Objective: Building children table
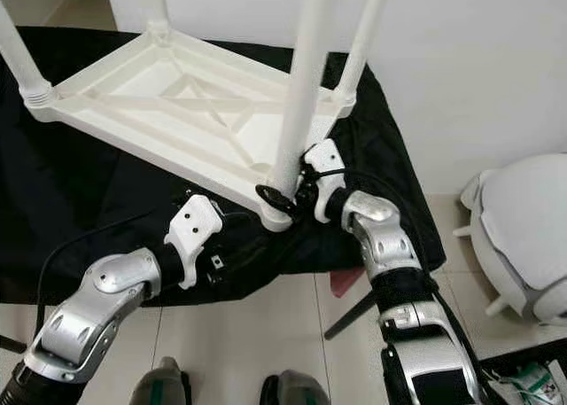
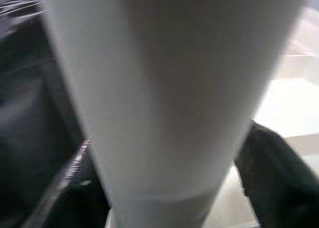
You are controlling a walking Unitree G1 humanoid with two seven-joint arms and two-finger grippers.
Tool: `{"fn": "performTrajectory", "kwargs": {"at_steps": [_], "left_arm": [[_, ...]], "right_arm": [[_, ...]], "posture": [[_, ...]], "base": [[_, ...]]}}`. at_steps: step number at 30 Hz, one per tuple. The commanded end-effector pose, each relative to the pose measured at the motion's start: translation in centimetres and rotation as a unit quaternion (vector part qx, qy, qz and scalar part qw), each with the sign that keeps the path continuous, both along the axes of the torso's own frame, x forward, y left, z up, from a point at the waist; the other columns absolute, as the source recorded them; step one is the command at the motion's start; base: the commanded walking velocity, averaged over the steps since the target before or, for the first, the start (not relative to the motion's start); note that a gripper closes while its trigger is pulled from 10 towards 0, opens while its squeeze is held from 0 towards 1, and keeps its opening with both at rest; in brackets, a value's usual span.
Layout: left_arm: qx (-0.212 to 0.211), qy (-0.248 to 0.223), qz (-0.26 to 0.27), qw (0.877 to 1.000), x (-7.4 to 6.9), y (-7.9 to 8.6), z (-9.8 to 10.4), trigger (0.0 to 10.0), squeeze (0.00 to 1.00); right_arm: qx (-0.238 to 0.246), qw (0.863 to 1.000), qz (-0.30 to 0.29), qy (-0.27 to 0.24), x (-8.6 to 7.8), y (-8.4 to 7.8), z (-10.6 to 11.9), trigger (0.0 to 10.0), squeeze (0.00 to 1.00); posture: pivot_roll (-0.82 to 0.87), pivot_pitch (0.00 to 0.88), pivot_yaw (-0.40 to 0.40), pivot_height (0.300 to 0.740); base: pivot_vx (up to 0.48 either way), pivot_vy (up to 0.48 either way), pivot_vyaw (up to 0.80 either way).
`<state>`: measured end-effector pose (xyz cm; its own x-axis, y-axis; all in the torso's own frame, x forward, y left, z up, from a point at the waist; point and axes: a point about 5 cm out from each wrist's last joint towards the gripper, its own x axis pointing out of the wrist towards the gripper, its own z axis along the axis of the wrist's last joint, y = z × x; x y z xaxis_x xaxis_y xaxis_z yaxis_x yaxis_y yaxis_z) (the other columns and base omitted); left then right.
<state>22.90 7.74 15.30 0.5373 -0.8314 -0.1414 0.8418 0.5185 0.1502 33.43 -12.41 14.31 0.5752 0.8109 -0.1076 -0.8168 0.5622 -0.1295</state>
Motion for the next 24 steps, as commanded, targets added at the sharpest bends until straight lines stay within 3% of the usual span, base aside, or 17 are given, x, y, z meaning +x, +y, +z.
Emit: {"fn": "performTrajectory", "kwargs": {"at_steps": [1, 14, 20, 22, 24], "left_arm": [[0.001, -0.001, 0.002, 1.000, 0.0, 0.0, 0.0, 10.0, 0.00], [0.000, 0.001, 0.005, 1.000, -0.2, 0.0, -0.1, 10.0, 0.00], [0.000, 0.001, 0.003, 1.000, -0.2, -0.1, -0.1, 10.0, 0.00], [0.001, 0.002, -0.001, 1.000, -0.1, -0.1, -0.1, 10.0, 0.00], [0.001, 0.002, -0.001, 1.000, -0.1, -0.1, -0.1, 10.0, 0.00]], "right_arm": [[-0.008, 1.000, 0.018, 0.011, 0.0, 0.3, -0.4, 0.0, 0.00], [-0.008, 1.000, 0.025, 0.014, 0.2, -0.5, -1.1, 0.0, 0.00], [0.001, 1.000, -0.003, 0.008, 0.5, -1.0, -1.1, 0.0, 0.00], [0.014, 0.998, -0.068, 0.004, 0.3, -1.7, -1.1, 0.0, 0.00], [0.014, 0.998, -0.068, 0.004, 0.3, -1.7, -1.1, 0.0, 0.00]], "posture": [[0.04, 0.000, -0.090, 0.740], [0.04, 0.000, -0.092, 0.740], [0.03, 0.000, -0.088, 0.740], [0.02, 0.000, -0.084, 0.740], [0.02, 0.000, -0.084, 0.740]], "base": [[0.000, 0.000, 0.00], [0.000, 0.000, 0.00], [0.000, 0.000, 0.00], [0.000, 0.000, 0.00], [0.000, 0.000, 0.00]]}}
